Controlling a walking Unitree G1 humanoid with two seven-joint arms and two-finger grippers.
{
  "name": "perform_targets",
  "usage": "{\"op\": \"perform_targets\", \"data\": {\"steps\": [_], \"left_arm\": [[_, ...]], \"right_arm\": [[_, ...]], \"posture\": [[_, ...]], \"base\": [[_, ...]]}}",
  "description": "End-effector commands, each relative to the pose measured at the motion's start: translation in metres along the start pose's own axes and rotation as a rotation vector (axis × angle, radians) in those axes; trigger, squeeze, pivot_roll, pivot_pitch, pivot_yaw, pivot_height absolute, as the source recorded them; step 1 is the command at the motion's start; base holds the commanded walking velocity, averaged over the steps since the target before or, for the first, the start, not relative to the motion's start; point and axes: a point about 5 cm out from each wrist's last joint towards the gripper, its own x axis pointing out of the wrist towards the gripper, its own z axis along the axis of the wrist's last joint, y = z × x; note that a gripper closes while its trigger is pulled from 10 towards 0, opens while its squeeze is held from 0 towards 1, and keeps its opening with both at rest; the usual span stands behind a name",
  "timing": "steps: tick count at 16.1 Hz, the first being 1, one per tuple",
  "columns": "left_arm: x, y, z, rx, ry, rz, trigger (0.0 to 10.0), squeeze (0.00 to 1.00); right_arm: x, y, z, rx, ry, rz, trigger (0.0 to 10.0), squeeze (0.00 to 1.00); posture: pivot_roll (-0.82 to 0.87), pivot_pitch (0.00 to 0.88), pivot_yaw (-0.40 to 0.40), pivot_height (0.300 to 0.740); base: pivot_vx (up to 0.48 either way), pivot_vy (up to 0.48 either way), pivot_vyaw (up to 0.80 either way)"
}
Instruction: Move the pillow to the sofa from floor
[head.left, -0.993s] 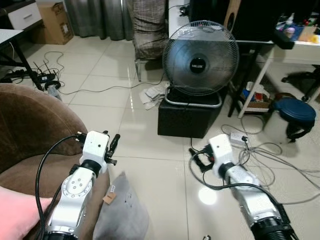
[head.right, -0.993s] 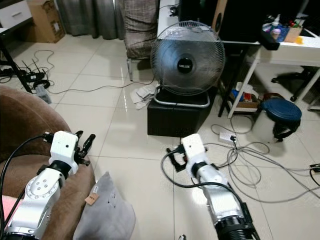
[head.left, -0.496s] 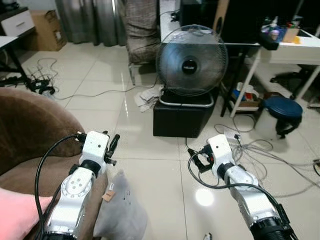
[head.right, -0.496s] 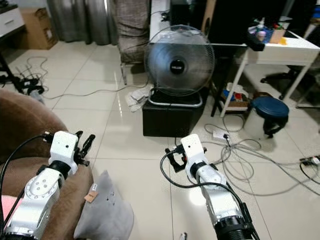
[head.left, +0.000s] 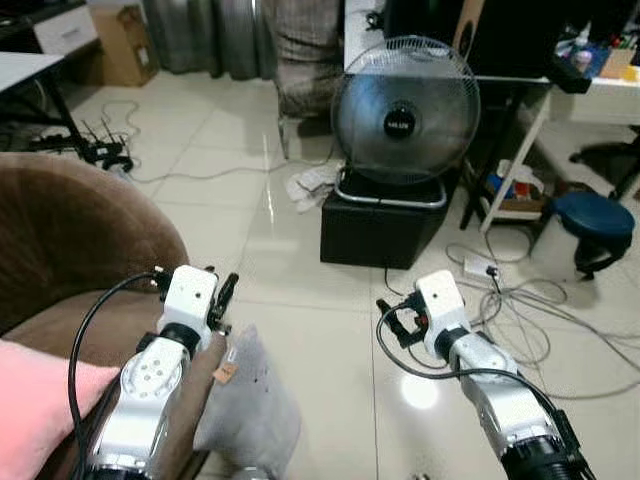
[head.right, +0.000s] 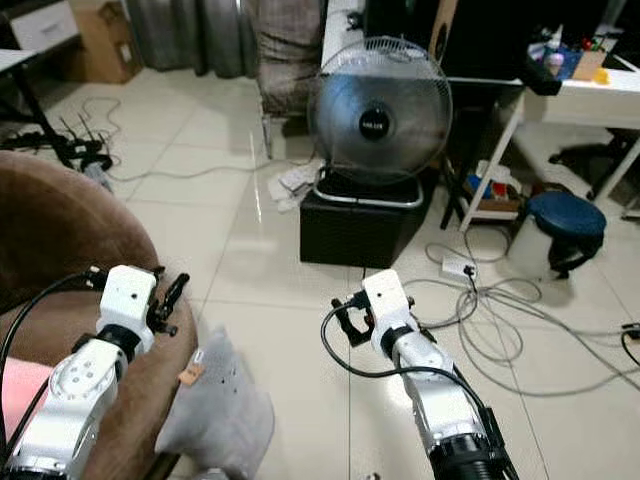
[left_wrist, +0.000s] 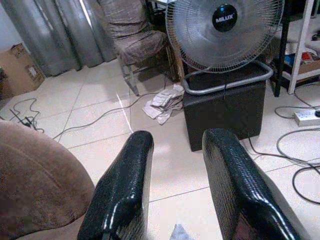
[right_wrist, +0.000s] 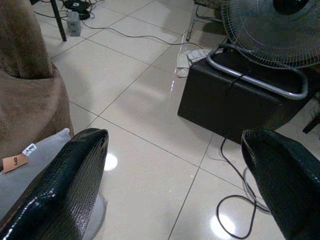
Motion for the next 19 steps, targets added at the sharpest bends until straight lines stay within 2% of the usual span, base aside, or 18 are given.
{"op": "perform_targets", "data": {"steps": [1,9,15,19], "left_arm": [[0.0017,0.0003,0.0023,0.016,-0.001,-0.01,10.0,0.0],[0.0018,0.0008,0.0016,0.026,0.01,-0.018,10.0,0.0],[0.0037,0.0013,0.0035,0.039,0.007,-0.023,10.0,0.0],[0.0097,0.0012,0.0089,0.063,-0.008,-0.041,10.0,0.0]], "right_arm": [[0.0007,-0.0027,0.0024,0.005,-0.003,-0.01,10.0,0.0],[0.0011,0.0012,0.0012,0.014,0.003,0.001,10.0,0.0],[0.0017,0.0016,0.0007,0.02,0.002,-0.008,10.0,0.0],[0.0018,-0.0006,-0.0011,0.039,0.004,-0.047,10.0,0.0]], "posture": [[0.11,0.0,-0.001,0.724],[0.11,0.0,0.005,0.724],[0.11,0.0,0.012,0.664],[0.1,0.0,0.025,0.66]], "base": [[0.0,0.0,0.0],[0.0,0.0,0.0],[0.0,0.0,0.0],[0.0,0.0,0.0]]}}
